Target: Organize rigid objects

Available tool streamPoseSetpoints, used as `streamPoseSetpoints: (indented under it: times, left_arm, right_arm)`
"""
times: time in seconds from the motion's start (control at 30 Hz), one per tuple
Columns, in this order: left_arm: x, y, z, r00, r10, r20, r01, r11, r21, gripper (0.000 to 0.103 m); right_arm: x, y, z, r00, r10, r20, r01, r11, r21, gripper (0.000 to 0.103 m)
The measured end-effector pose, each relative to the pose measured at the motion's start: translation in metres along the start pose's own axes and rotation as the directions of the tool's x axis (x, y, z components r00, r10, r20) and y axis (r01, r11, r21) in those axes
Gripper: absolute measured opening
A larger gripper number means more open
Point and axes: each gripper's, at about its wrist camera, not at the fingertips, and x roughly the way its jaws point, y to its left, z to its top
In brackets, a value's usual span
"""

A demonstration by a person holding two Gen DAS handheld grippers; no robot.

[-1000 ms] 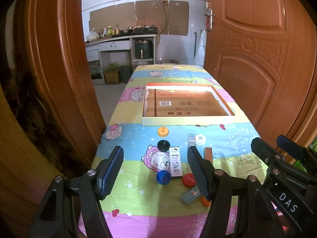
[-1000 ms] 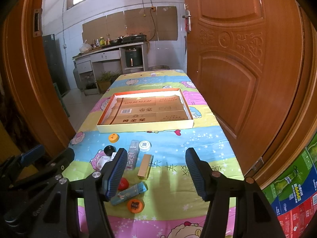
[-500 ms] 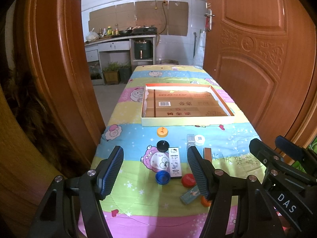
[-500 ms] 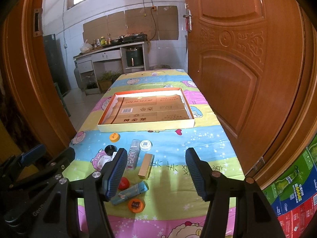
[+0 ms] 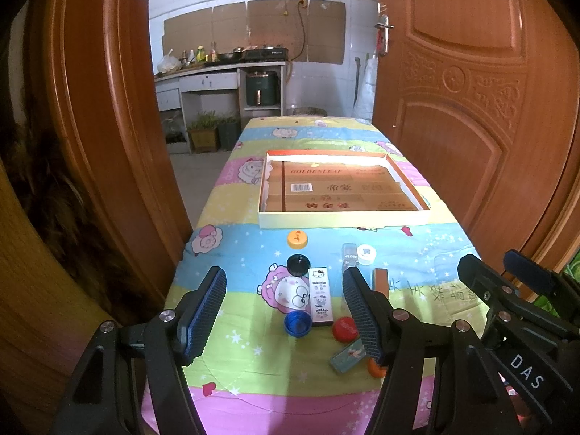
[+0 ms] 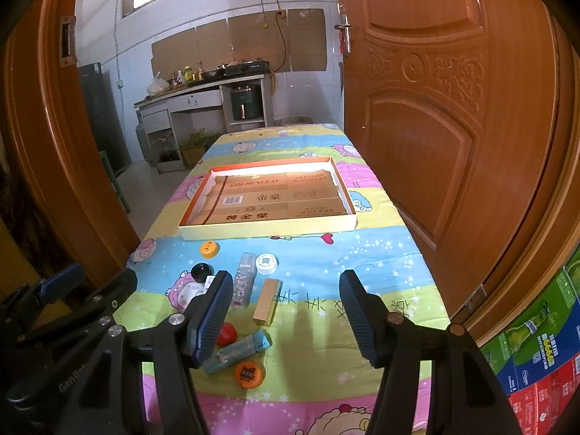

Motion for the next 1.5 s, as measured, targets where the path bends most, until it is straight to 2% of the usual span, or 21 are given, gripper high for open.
streamPoseSetpoints:
  times: [1.1, 1.33, 1.5]
  left_arm:
    - [0.017, 0.001, -0.005, 0.999, 0.001, -0.038, -0.001, 1.0, -0.004, 0.069]
    - [0.041, 0.009, -0.02, 0.995, -0.04, -0.096, 0.039, 0.999, -0.018, 0.069]
    - [0.058, 0.009, -0.045, 0.986, -0.098, -0.132, 0.101, 0.995, 0.016, 0.069]
  right_arm:
    - [0.008, -0.011, -0.004, 1.0, 0.02, -0.023, -0.02, 1.0, 0.012, 0.061]
    - [0.029, -0.021, -0.027, 0.995, 0.022, -0.094, -0.02, 1.0, 0.022, 0.061]
    - [0.045, -0.019, -0.055, 0.984, 0.076, -0.159, -0.081, 0.997, -0.02, 0.061]
